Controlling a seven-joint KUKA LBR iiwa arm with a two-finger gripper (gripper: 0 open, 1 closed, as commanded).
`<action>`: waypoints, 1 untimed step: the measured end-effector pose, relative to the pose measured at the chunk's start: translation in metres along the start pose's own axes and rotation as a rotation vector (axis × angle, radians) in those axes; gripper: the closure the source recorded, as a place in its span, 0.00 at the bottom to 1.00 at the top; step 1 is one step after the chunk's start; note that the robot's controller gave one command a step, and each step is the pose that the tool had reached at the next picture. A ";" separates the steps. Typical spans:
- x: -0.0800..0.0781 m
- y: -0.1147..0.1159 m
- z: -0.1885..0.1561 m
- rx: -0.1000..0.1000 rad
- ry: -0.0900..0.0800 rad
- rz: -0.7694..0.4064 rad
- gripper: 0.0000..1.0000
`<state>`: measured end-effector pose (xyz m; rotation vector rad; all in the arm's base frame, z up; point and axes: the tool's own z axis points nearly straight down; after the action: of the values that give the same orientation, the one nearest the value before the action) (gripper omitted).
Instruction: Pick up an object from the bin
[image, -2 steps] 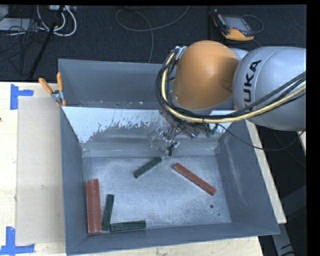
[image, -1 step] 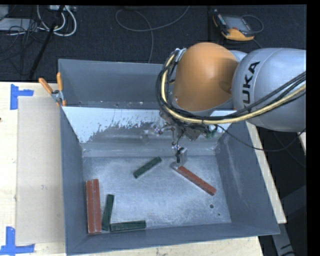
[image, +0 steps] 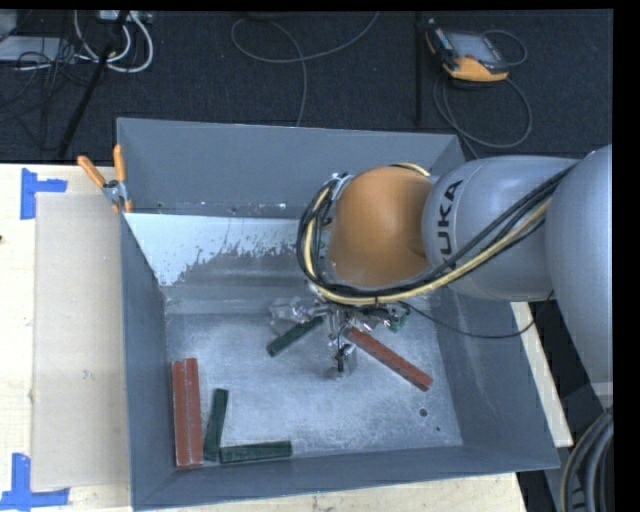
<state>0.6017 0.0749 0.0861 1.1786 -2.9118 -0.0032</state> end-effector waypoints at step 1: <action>0.000 0.000 0.000 0.000 0.000 0.001 1.00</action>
Offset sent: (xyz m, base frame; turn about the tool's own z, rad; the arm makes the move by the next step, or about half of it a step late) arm 0.0000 0.0000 0.0000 0.0000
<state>0.6017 0.0749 0.0861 1.1770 -2.9123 -0.0033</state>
